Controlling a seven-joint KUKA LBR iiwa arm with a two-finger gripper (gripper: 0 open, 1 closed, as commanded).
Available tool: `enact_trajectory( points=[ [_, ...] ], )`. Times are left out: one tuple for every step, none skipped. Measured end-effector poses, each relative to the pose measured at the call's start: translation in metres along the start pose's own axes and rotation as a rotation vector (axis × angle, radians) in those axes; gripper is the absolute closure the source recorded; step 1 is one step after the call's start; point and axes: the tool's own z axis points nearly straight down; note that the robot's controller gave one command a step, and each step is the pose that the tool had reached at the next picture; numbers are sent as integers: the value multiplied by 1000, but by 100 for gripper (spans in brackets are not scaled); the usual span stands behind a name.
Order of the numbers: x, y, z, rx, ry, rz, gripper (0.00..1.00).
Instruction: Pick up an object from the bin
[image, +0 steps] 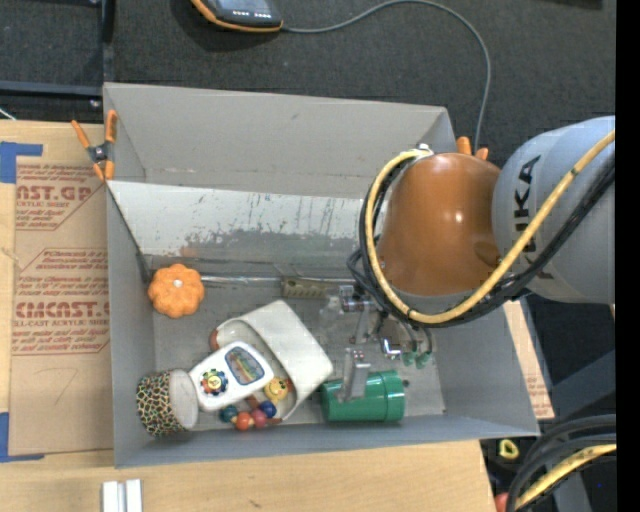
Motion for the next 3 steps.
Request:
enact_trajectory(
  points=[
    [-2, 0, -4, -1, -8, 2, 0],
    [-2, -57, 112, 1, -10, -293, 0],
    [0, -88, 51, 0, -12, -279, 0]
  ],
)
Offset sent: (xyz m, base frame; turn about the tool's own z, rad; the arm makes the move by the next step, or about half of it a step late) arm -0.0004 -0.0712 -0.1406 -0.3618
